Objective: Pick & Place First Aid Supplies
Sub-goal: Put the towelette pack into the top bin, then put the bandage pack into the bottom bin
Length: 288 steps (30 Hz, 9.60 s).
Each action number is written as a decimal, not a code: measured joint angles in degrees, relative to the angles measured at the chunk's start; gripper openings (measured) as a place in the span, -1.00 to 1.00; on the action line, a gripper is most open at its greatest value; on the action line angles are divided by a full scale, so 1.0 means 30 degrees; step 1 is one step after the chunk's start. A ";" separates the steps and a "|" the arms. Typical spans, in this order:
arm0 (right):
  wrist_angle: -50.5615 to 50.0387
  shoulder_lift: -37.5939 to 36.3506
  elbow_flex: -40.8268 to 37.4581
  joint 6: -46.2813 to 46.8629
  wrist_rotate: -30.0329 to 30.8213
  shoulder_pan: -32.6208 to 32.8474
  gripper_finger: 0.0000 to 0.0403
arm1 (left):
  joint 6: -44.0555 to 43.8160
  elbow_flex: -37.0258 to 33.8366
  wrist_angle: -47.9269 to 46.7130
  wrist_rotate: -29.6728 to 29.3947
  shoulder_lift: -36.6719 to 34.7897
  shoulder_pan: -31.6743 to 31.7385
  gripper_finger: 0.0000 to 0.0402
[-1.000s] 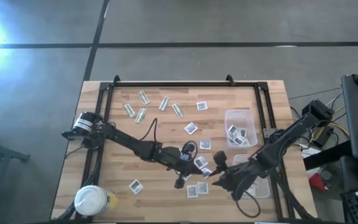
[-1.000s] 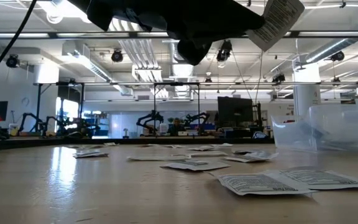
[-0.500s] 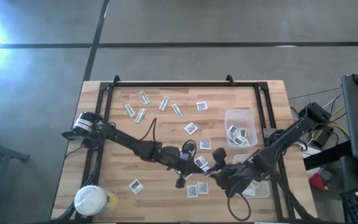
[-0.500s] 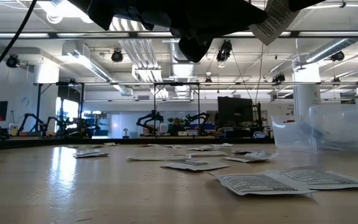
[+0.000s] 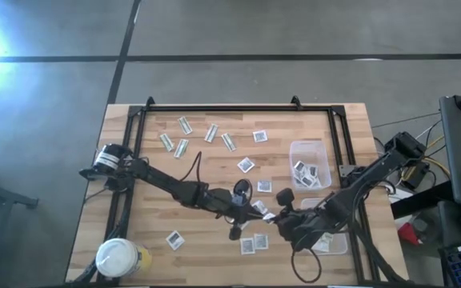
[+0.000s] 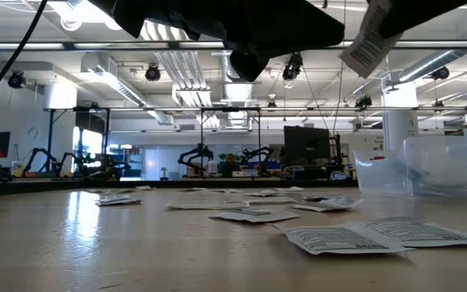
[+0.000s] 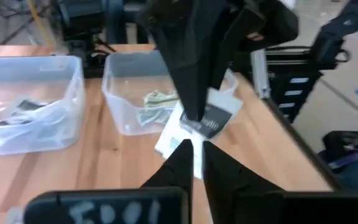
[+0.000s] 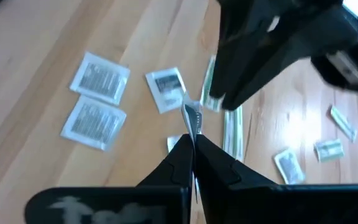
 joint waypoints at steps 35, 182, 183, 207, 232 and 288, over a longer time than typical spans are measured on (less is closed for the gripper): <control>-1.2846 -0.5895 -0.3296 1.3818 0.4618 -0.5384 -0.96 | -0.3169 0.0001 -1.9714 -0.8950 -0.7011 0.1431 -0.29; -1.1237 -0.6980 -0.5297 1.2447 -0.0364 -0.9959 -0.64 | -0.6913 -1.1548 -1.3768 -0.6913 -1.0418 0.8386 -0.57; -1.1237 -0.6980 -0.5297 1.2447 -0.0364 -0.9959 -0.64 | -0.6880 -1.1548 -1.3836 -0.6897 -1.0426 0.8386 -0.51; -1.1142 -0.6972 -0.5319 1.2374 -0.0357 -0.9952 -0.64 | -0.9194 -1.1759 -1.3394 -0.7780 -0.6100 0.9087 -0.13; -1.1070 -0.6972 -0.5319 1.2432 -0.0391 -0.9952 -0.66 | -0.8012 -1.2554 -1.1885 -0.6998 -0.6274 0.9217 -0.99; 0.7424 -0.6313 -0.6796 0.5532 -0.3694 -0.2200 -0.66 | -0.5511 -1.2106 0.1797 -0.3593 -0.9815 0.0253 -1.00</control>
